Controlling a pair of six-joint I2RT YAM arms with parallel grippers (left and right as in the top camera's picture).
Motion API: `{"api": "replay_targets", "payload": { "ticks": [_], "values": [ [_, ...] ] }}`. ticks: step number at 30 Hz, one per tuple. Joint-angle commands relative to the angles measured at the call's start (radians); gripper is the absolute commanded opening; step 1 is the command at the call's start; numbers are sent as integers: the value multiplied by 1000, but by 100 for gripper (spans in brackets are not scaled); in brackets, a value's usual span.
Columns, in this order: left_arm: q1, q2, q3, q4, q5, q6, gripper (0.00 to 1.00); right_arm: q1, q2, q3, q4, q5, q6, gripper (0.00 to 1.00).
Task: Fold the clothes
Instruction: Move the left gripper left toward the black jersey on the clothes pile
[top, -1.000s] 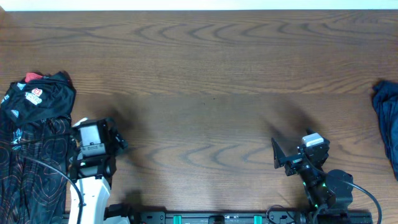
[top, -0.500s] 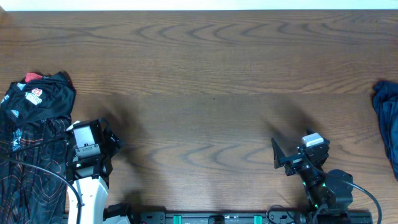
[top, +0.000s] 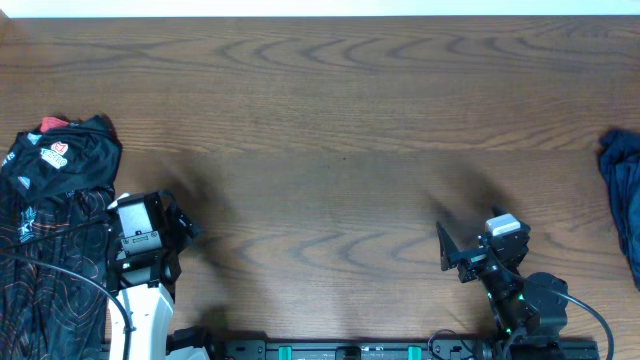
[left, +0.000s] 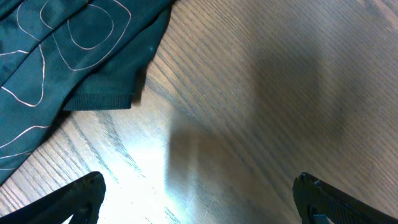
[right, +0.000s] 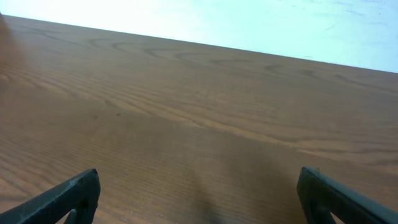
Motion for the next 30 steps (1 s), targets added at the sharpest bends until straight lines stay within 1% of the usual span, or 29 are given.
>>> {"api": "replay_targets", "payload": {
  "ticks": [1, 6, 30],
  "values": [
    [5, -6, 23, 5, -2, -8, 98, 10, -8, -5, 1, 2, -12, 99],
    [12, -6, 23, 8, -6, -8, 98, 9, -8, -5, 1, 1, -12, 99],
    [138, -6, 22, 24, -6, -8, 98, 10, -8, -5, 1, 2, -12, 99]
  ]
}}
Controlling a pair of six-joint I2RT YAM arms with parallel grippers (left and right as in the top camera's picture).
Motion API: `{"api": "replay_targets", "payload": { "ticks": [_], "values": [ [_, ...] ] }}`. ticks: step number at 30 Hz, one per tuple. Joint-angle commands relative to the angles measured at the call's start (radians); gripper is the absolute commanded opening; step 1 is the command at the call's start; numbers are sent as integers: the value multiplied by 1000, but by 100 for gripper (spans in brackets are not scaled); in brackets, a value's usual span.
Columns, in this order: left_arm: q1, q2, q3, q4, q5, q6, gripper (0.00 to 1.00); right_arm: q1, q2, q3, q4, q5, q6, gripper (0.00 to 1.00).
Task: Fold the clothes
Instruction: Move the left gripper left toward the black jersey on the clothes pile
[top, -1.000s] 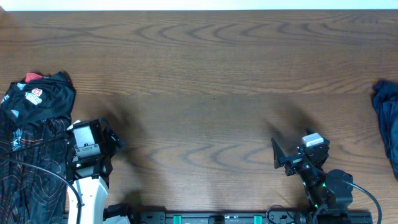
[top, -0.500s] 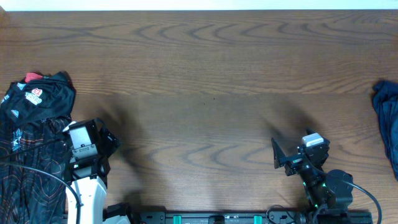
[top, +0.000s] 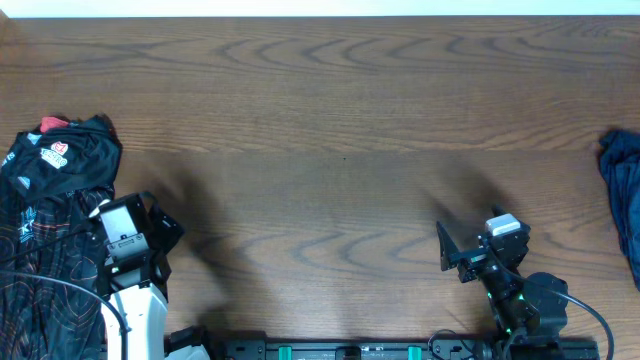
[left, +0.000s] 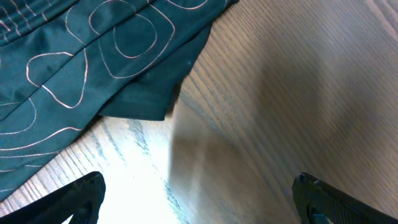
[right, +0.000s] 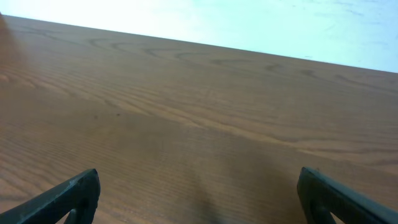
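A crumpled pile of dark clothes with thin pink line patterns and a red-and-white logo lies at the table's left edge. My left gripper is open beside the pile's right side; in the left wrist view a dark patterned sleeve or hem lies just ahead of the wide-apart fingers on bare wood. My right gripper is open at the front right, with only bare table between its fingers. A dark blue garment lies at the right edge.
The wooden table stretches between the two clothes heaps. Its far edge meets a white wall. The arm bases and black cables sit along the front edge.
My left gripper has shifted left, closer to the dark pile; the patterned cloth now fills more of the left wrist view. The right arm has not moved.
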Motion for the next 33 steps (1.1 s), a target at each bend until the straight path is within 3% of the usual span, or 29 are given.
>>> {"api": "replay_targets", "payload": {
  "ticks": [1, 20, 33],
  "values": [
    [26, -6, 22, 2, -6, -6, 98, 10, -8, -5, 1, 2, -12, 99],
    [69, 146, 22, 45, -6, -6, 98, 10, -8, -5, 1, 2, -12, 99],
    [69, 152, 22, 51, -6, -6, 98, 10, -8, -5, 1, 2, -12, 99]
  ]
}}
